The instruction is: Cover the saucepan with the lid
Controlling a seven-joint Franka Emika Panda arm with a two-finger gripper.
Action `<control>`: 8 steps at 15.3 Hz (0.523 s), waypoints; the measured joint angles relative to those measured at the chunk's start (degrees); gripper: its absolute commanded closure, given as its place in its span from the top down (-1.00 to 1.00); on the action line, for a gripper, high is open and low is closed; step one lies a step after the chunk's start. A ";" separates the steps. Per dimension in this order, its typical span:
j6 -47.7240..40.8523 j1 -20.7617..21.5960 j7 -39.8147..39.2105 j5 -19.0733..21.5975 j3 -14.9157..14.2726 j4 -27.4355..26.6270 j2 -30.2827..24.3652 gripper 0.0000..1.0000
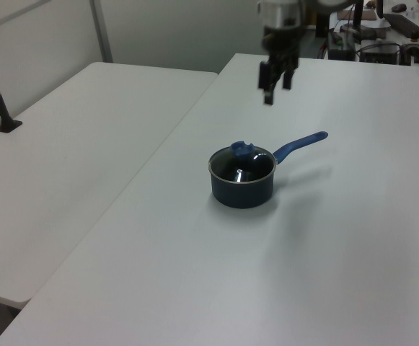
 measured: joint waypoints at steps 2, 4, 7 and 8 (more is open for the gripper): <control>-2.02 -4.44 -1.74 -1.39 1.89 -2.83 -3.34 1.00; -2.19 -7.30 -4.88 -1.79 2.12 -5.38 -5.36 1.00; -2.19 -10.88 -9.25 -1.81 2.13 -6.87 -6.33 1.00; -2.19 -11.49 -9.88 -1.81 2.08 -6.99 -6.37 1.00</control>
